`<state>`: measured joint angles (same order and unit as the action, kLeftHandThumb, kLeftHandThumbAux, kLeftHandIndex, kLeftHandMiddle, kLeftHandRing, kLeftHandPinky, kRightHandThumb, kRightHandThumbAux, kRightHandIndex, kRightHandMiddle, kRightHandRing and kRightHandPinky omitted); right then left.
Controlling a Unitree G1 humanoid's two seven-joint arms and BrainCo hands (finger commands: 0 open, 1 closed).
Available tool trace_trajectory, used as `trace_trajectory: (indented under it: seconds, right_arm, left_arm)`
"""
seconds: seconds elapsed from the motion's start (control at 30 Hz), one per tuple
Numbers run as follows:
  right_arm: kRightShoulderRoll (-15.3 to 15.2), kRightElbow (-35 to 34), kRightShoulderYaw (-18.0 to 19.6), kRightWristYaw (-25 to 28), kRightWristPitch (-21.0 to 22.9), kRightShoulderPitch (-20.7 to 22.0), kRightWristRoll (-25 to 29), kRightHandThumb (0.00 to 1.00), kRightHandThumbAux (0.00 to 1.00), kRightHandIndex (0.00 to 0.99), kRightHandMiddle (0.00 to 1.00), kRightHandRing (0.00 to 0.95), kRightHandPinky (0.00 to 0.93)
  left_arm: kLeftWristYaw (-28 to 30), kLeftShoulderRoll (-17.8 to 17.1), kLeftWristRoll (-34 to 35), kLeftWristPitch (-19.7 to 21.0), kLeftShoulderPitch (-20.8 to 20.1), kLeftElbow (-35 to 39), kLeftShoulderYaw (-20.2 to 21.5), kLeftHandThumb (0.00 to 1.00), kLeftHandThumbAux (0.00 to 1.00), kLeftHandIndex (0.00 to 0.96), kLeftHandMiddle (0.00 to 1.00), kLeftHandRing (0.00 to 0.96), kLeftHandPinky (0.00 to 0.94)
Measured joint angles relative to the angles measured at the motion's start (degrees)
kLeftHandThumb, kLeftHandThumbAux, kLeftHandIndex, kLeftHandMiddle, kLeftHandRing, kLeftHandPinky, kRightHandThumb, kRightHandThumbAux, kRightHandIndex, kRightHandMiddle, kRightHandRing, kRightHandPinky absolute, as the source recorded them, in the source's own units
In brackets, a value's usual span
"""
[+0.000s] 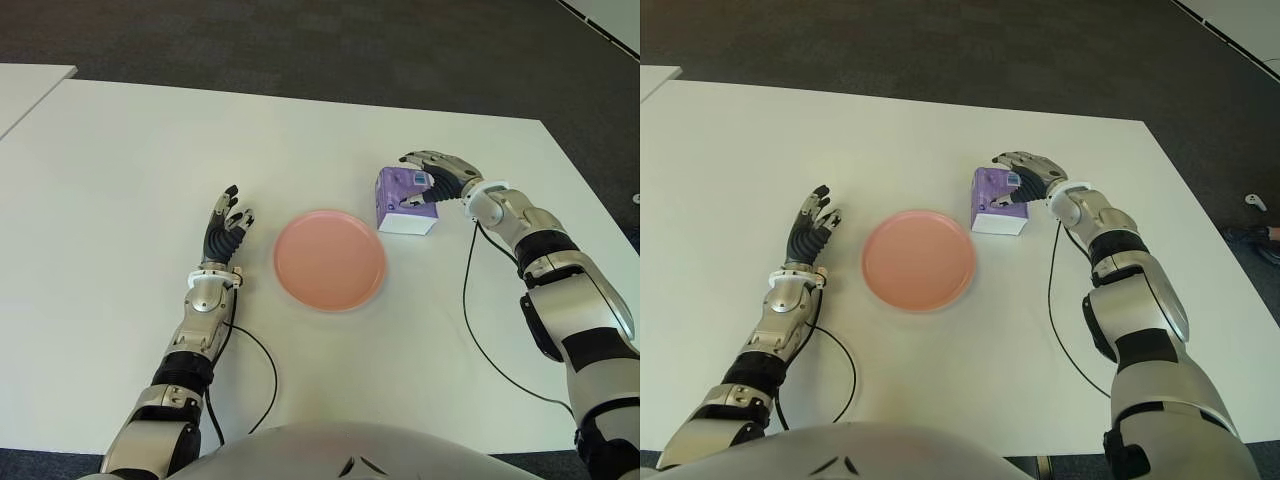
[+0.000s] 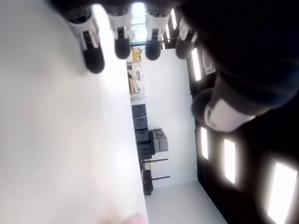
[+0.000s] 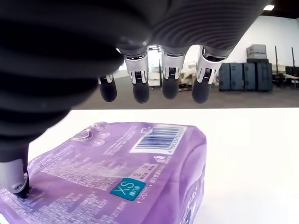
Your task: Put the tissue paper into the plate.
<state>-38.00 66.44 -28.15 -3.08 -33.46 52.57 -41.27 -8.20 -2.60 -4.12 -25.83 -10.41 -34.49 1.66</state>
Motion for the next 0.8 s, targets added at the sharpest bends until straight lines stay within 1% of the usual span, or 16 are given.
trace_trajectory:
  seconds: [0.17,0.33,0.6,0.7,0.8]
  right_arm:
    - [-0.85,-0.91,0.62,0.56,-0.02,-0.22,0.69,0.004,0.508,0.000,0.000,0.000,0.000]
    - [-1.72,-2.37,2.08,1.59,-0.09,-0.30,1.52,0.010,0.505,0.000,0.000,0.000,0.000]
    - [-3.89,-5.78,4.19,2.82,0.06,-0.59,3.05,0.005,0.485,0.000,0.000,0.000,0.000]
    - [-5.14,-8.51,5.22,4.00,0.29,-1.42,3.74,0.014,0.478,0.000,0.000,0.000,0.000]
    - [-6.69,-12.37,7.03,5.94,0.52,-2.99,5.30,0.022,0.470,0.000,0.000,0.000,0.000]
  left_arm:
    - [0.00,0.08,0.16,-0.59,-0.01,-0.27,-0.01,0.000,0.581,0.000,0.000,0.000,0.000]
    - [-0.01,0.42,0.19,-0.60,0.02,-0.21,-0.04,0.000,0.582,0.000,0.000,0.000,0.000]
    - [-0.08,0.30,-0.33,-0.89,0.11,-0.26,-0.06,0.000,0.555,0.000,0.000,0.000,0.000]
    - [-0.08,0.20,-0.43,-1.36,-0.05,-0.70,-0.07,0.000,0.545,0.000,0.000,0.000,0.000]
    - [-0.08,0.07,-0.46,-1.90,-0.28,-1.29,-0.08,0.000,0.539,0.000,0.000,0.000,0.000]
